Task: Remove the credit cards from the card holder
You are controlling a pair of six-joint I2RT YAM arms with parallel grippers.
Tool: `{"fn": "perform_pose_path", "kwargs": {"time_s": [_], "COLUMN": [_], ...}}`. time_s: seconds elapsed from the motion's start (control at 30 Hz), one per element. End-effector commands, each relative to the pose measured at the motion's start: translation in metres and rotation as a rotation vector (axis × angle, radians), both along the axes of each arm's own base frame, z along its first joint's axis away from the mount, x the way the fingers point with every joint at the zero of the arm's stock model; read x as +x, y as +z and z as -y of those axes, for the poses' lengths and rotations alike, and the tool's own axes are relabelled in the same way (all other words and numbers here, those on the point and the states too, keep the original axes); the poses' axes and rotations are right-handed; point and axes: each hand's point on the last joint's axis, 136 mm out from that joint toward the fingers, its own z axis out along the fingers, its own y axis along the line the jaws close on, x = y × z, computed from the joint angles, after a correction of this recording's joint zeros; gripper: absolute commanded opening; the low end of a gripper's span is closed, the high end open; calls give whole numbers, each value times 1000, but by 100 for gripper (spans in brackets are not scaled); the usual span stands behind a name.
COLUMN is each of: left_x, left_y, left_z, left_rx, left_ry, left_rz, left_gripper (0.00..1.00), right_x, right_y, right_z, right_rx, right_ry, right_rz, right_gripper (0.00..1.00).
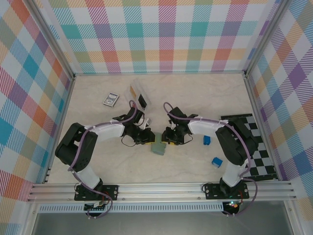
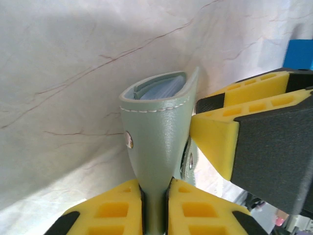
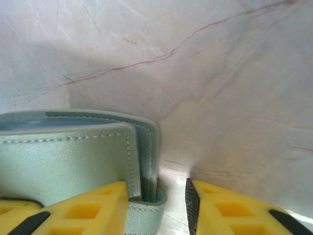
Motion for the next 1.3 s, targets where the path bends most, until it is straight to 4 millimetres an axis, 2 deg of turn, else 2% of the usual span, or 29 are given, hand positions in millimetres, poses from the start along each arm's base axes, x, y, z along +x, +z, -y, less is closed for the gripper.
{"fn": "perform_pose_path", "kwargs": {"time_s": [0.0, 0.27, 0.6, 0.87, 1.07, 1.27], "left_x": [2, 3, 5, 5, 5, 6], "left_y": [15, 18, 21, 21, 22, 22], "left_z": [8, 8, 10, 12, 11, 6], "left_rx": [-51, -44, -48, -58, -57, -35], "left_ry": [-14, -16, -17, -14, -11, 11], "left_rz": [38, 29, 32, 26, 27, 36], "left_gripper": [9, 4, 2, 1, 0, 0], "right_x": [6, -6, -7, -6, -8, -6], "right_y": [22, 42, 28, 23, 16, 5], "right_z": [8, -22, -33, -40, -37, -13], "right_rx": [-37, 134, 117, 114, 89, -47], "right_ry": [45, 125, 112, 125, 124, 78], "right_rz": [102, 85, 28, 18, 9, 37], "right_gripper": [42, 46, 37, 42, 44, 37]}}
